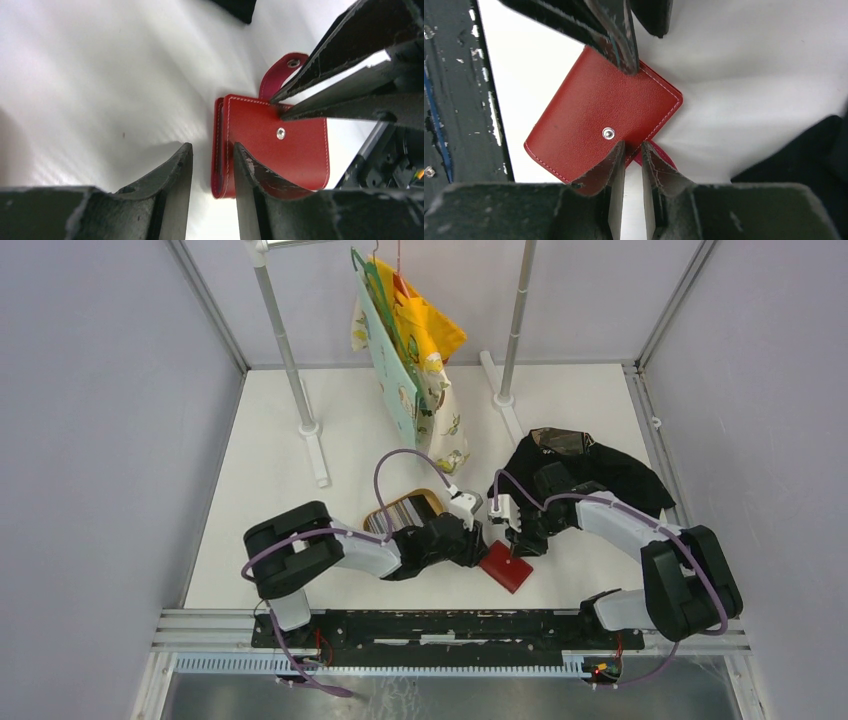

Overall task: Put the credit cards into the card holder
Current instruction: Close the card holder at the center of the board.

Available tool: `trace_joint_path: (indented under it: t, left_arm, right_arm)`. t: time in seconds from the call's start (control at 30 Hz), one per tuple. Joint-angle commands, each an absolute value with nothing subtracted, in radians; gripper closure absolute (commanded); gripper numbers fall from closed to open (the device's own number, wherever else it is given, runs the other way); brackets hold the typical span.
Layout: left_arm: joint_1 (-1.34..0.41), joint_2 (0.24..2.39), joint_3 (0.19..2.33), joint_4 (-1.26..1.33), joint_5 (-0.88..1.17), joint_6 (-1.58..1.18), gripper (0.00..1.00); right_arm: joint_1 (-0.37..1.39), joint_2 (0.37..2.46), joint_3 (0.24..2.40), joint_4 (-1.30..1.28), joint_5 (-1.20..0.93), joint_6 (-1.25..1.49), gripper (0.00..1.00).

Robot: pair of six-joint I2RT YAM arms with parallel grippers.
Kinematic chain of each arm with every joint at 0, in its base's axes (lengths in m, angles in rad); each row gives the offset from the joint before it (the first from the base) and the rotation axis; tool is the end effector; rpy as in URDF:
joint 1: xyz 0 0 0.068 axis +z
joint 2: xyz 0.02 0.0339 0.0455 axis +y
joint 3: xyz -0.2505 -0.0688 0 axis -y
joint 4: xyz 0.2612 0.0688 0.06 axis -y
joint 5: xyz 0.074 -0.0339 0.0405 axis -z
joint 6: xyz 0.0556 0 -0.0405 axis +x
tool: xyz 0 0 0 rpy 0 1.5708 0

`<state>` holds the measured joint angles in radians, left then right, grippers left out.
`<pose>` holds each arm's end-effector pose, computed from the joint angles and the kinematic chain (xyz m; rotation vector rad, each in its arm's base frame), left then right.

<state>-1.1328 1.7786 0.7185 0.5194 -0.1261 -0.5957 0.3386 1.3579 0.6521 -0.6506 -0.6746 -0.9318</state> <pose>0.1600 -0.3253 0.0936 0.5167 2.1791 -0.8718 0.2052 0.1091 0.1199 -1.6422 2.0605 0.8003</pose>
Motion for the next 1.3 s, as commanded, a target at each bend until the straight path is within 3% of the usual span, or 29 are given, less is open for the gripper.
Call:
trace_joint_path:
  t: [0.0, 0.1, 0.23, 0.33, 0.5, 0.57, 0.77, 1.0, 1.27]
  left_arm:
    - [-1.159, 1.666, 0.641, 0.582, -0.143, -0.616, 0.58]
    - [-1.187, 1.577, 0.606, 0.581, -0.176, -0.614, 0.58]
    - [-1.214, 1.454, 0.569, 0.55, -0.217, -0.61, 0.57]
    - [-1.215, 1.375, 0.535, 0.547, -0.226, -0.608, 0.54]
    - [-1.215, 1.33, 0.517, 0.539, -0.262, -0.592, 0.28]
    - [-1.209, 1.351, 0.541, 0.514, -0.249, -0.573, 0.25]
    - [-1.176, 1.497, 0.595, 0.55, -0.13, -0.551, 0.27]
    - [-1.094, 1.659, 0.665, 0.562, 0.106, -0.557, 0.45]
    - [-1.081, 1.761, 0.696, 0.627, 0.253, -0.521, 0.44]
  right_arm:
    - [0.371, 1.347, 0.686, -0.71, -0.743, -1.0, 0.76]
    - [0.368, 1.277, 0.685, -0.715, -0.746, -1.02, 0.72]
    - [0.332, 1.135, 0.66, -0.716, -0.765, -1.062, 0.56]
    - [0.269, 1.076, 0.66, -0.732, -0.809, -1.089, 0.52]
    - [0.179, 1.043, 0.678, -0.776, -0.884, -1.128, 0.51]
    - [0.15, 1.03, 0.678, -0.777, -0.906, -1.129, 0.5]
    - [0.126, 1.031, 0.68, -0.775, -0.919, -1.126, 0.5]
    - [0.111, 1.071, 0.676, -0.777, -0.906, -1.134, 0.5]
    - [0.107, 1.079, 0.662, -0.751, -0.848, -1.124, 0.5]
